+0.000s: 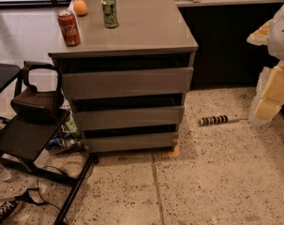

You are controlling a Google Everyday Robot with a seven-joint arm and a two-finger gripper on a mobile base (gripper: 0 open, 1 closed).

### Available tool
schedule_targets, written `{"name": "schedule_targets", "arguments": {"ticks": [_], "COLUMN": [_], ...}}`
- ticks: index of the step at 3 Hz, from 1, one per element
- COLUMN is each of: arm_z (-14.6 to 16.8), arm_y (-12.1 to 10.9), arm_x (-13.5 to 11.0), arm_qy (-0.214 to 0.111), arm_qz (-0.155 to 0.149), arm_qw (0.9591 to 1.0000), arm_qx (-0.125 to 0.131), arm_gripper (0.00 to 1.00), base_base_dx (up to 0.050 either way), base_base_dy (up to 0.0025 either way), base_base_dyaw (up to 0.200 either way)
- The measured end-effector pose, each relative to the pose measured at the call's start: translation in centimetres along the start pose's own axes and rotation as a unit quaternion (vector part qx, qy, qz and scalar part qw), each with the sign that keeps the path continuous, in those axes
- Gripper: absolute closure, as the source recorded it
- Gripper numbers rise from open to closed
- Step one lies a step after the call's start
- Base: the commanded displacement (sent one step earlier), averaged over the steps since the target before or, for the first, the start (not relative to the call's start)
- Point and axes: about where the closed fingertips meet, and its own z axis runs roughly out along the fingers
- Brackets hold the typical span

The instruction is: Pick coke can

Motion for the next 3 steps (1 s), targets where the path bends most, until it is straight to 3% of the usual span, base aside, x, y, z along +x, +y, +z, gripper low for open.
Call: {"name": "schedule_targets", "arguments": {"ticks": [3], "arm_z": [0.00], "arm_y": [0.00], "arm_x": [0.00], "arm_qy": [0.000], "arm_qz": [0.000], "arm_qw": [1.0000], "arm_qx": [0.000], "arm_gripper": [0.00], "base_base_dx": [0.049], "base_base_dy": [0.00002], "base_base_dyaw": [0.000]}}
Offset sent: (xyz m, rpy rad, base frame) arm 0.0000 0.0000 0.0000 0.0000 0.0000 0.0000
